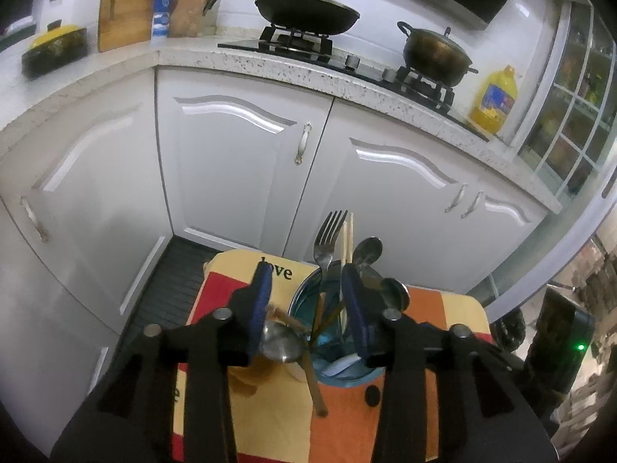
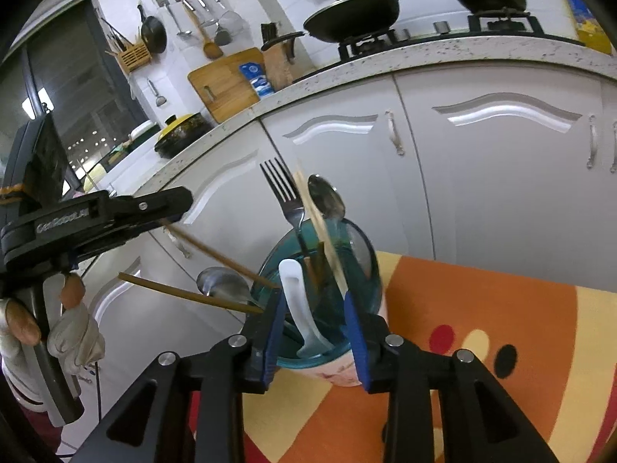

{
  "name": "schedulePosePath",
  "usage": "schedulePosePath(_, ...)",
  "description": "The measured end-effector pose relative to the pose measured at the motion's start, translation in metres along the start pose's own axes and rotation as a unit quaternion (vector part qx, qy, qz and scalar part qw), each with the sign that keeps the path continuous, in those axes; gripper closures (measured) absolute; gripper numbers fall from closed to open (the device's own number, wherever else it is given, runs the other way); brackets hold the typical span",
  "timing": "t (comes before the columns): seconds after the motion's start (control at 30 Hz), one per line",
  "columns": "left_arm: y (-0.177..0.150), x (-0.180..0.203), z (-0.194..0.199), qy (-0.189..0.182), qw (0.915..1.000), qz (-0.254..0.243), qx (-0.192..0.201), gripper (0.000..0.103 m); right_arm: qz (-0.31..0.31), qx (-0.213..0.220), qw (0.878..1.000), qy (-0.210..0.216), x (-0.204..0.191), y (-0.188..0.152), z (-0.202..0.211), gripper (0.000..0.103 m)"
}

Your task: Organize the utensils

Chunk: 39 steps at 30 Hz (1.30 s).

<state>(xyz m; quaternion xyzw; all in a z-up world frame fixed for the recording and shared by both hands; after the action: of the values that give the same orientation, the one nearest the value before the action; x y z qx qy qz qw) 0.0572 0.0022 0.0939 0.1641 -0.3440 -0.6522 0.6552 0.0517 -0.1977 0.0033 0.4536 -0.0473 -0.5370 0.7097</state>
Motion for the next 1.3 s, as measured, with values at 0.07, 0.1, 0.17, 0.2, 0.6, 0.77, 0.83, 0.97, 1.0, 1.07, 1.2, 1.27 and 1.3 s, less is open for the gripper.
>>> schedulePosePath(0.07, -0.002, 0.001, 0.006, 0.006, 1.0000, -0.005, 0.005, 0.064, 0.000, 0.002, 1.000, -0.006, -0.001, -0.001, 0.007, 0.073)
schedulePosePath(0.1, -0.004, 0.002, 0.010, 0.008, 0.9999, -0.007, 0.008, 0.064, 0.004, 0.003, 1.000, -0.013, -0.003, -0.002, 0.010, 0.073)
schedulePosePath(0.17, -0.007, 0.005, 0.017, 0.011, 0.9998, -0.012, 0.013, 0.063, 0.013, 0.004, 1.000, -0.026, -0.008, -0.001, 0.013, 0.073)
schedulePosePath(0.2, -0.009, 0.007, 0.020, 0.013, 0.9997, -0.014, 0.016, 0.063, 0.020, 0.003, 0.999, -0.036, -0.012, -0.002, 0.015, 0.072)
schedulePosePath(0.6, -0.048, 0.021, 0.047, 0.036, 0.9986, -0.022, 0.030, 0.062, 0.053, 0.011, 0.995, -0.088, -0.039, -0.014, 0.040, 0.064)
schedulePosePath(0.77, -0.063, 0.023, 0.049, 0.042, 0.9987, -0.017, 0.022, 0.062, 0.047, 0.014, 0.994, -0.097, -0.044, -0.015, 0.050, 0.062)
schedulePosePath(0.83, -0.067, 0.025, 0.049, 0.046, 0.9985, -0.019, 0.024, 0.062, 0.045, 0.011, 0.994, -0.104, -0.046, -0.017, 0.053, 0.062)
schedulePosePath(0.97, -0.073, 0.027, 0.051, 0.048, 0.9983, -0.021, 0.025, 0.062, 0.045, 0.011, 0.993, -0.110, -0.050, -0.021, 0.059, 0.062)
schedulePosePath(1.0, -0.075, 0.027, 0.051, 0.049, 0.9983, -0.021, 0.025, 0.062, 0.044, 0.011, 0.993, -0.112, -0.051, -0.022, 0.060, 0.062)
schedulePosePath(1.07, -0.077, 0.029, 0.051, 0.050, 0.9982, -0.022, 0.024, 0.062, 0.042, 0.011, 0.993, -0.112, -0.052, -0.023, 0.061, 0.062)
schedulePosePath(1.2, -0.081, 0.029, 0.052, 0.053, 0.9980, -0.021, 0.026, 0.062, 0.038, 0.019, 0.993, -0.109, -0.055, -0.024, 0.065, 0.062)
schedulePosePath(1.27, -0.082, 0.029, 0.053, 0.056, 0.9978, -0.022, 0.028, 0.062, 0.042, 0.017, 0.993, -0.112, -0.057, -0.024, 0.064, 0.062)
schedulePosePath(1.3, -0.083, 0.029, 0.053, 0.058, 0.9976, -0.024, 0.029, 0.062, 0.044, 0.018, 0.993, -0.112, -0.058, -0.024, 0.064, 0.062)
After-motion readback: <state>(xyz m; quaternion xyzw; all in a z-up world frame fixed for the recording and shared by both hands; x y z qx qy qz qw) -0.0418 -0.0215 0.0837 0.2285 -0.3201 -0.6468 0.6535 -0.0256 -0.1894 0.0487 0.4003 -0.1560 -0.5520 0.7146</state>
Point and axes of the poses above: each gripper's, at about its wrist camera, not at the fingertips, and z roughly against the way its jaws point, x to its right, y to its top, the point moved 3 cm from there along -z, roughly the way its jaws point, and after that the axes turned 4 degrees about -x, right-handed, at the moved point
